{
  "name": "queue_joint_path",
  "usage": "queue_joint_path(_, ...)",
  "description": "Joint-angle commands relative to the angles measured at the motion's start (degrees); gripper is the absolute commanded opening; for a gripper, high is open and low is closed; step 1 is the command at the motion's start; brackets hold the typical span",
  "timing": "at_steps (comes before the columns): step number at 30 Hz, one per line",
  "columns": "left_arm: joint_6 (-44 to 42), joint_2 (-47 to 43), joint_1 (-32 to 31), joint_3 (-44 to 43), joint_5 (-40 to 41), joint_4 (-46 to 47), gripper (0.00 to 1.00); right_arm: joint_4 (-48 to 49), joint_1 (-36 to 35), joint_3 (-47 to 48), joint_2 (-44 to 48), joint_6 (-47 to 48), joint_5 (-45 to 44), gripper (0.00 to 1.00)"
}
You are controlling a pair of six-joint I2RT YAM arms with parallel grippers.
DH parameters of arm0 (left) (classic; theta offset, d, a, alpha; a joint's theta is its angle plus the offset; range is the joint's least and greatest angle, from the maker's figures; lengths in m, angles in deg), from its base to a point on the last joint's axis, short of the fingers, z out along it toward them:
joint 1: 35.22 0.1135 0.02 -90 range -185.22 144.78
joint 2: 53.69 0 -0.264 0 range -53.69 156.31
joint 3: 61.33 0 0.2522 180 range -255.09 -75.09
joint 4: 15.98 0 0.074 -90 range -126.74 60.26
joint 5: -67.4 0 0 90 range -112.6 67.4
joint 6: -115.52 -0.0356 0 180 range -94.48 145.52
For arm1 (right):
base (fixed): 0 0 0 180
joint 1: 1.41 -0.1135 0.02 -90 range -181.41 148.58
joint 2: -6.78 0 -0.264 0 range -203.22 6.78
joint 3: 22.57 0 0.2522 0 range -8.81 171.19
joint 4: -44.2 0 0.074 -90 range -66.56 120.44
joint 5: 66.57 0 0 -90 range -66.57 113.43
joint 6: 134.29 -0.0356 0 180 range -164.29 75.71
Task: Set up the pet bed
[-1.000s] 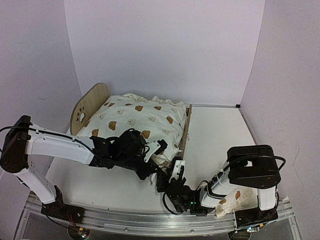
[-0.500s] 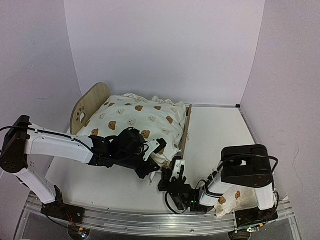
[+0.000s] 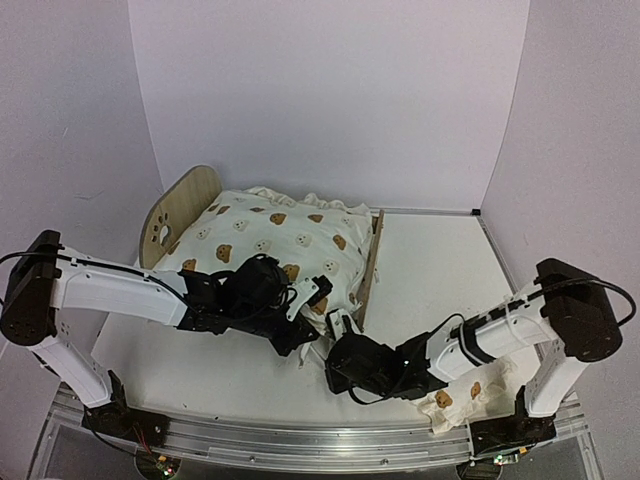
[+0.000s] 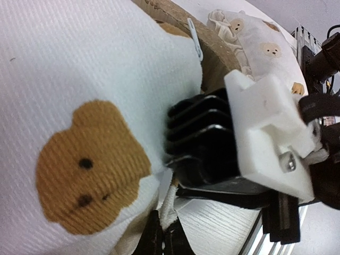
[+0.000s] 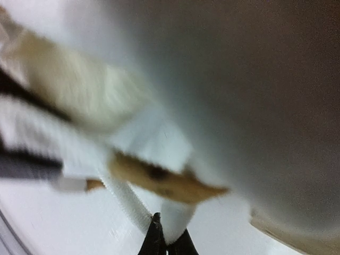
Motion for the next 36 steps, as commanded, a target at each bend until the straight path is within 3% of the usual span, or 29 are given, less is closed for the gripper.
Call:
queue_joint_path(1, 0.0, 0.1, 0.8, -3.5, 1.0, 1.4, 0.0, -22.2, 0.2, 0.9, 7.6, 5.7, 8.9, 0.0)
queue_joint_path(7, 0.3, 0.3, 1.1, -4.0, 1.4, 0.9, 0.0, -38.6, 1.5, 6.9, 15.2, 9.1, 4.1, 0.0)
queue_joint_path(14, 0.7, -0.2, 1.2, -4.5, 1.6, 0.6, 0.0, -49.1, 1.5, 12.7, 18.5, 10.7, 2.6, 0.0)
queue_joint_path(21, 0.2, 0.1, 1.4, -4.5, 2.3, -0.1, 0.0, -56.7, 1.5, 16.5, 16.3, 20.3, 0.7, 0.0)
queue_joint_path(23, 0.2, 0.1, 1.5, -4.4, 2.3, -0.2, 0.0, -60.5, 1.5, 18.0, 14.4, 21.1, -3.5, 0.0)
queue_joint_path(26, 0.0, 0.1, 1.7, -4.7, 2.2, -0.6, 0.0, -65.5, 1.5, 18.9, 12.9, 21.6, -9.3, 0.12)
queue_joint_path(34, -1.4, 0.5, 2.1, -5.8, 2.0, -1.8, 0.0, -66.6, 1.7, 19.4, 15.6, 23.5, -13.6, 0.25)
queue_joint_path(36, -1.6, 0.7, 2.2, -6.1, 1.6, -2.0, 0.0, -67.0, 1.7, 19.5, 16.6, 21.6, -12.9, 0.34)
